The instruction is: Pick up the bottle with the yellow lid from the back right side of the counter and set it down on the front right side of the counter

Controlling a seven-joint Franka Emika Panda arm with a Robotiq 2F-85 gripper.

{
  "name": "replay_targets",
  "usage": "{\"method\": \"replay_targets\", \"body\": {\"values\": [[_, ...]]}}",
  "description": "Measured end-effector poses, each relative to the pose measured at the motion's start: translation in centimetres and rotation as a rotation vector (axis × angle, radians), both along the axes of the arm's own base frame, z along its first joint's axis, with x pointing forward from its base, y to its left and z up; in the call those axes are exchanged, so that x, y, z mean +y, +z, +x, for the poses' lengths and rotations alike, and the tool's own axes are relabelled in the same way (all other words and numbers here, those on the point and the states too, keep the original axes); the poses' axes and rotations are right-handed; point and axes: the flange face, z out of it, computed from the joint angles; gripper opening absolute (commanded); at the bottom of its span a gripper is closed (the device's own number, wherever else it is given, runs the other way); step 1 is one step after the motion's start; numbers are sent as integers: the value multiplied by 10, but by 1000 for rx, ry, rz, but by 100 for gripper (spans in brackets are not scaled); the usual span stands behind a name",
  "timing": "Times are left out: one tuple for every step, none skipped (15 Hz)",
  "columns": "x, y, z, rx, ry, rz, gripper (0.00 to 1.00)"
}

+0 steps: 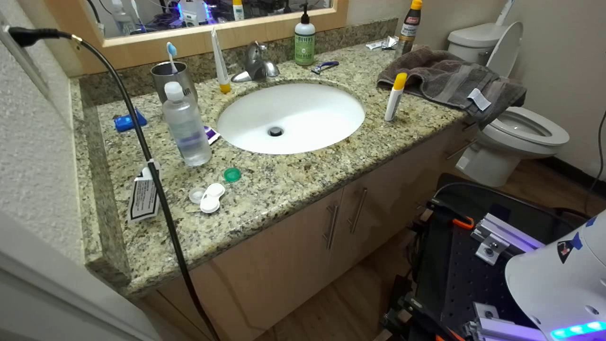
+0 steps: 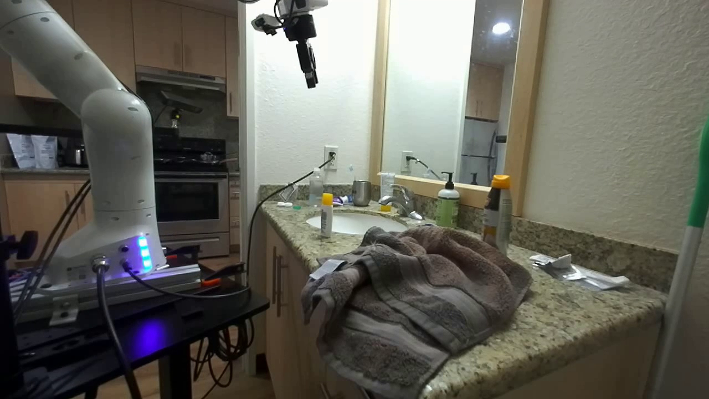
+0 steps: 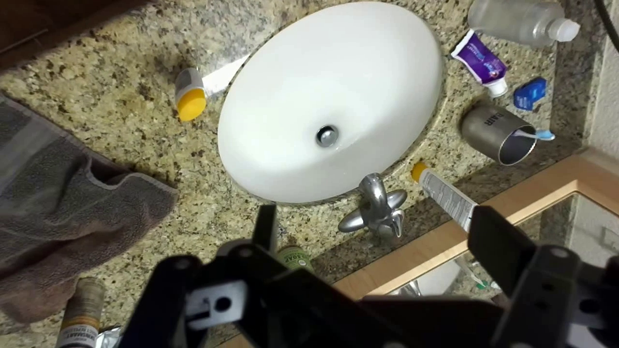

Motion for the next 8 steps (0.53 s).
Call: {"method": "replay_targets", "body": {"values": [[1,-2,5,-1,-30,-15,100],[-1,-3,13,-15,-81,-24,100],[-9,-6,24,-26,-135,-23,100],[-23,-9,35,-33,-191,-19,100],[-41,-11,46,-35,-245,-15,100],[-62,-12,55,-33,-304,-10,100],[-84,-13,63,-27,-360,-5,100],[-106,-13,69,-22,-417,0,100]]}}
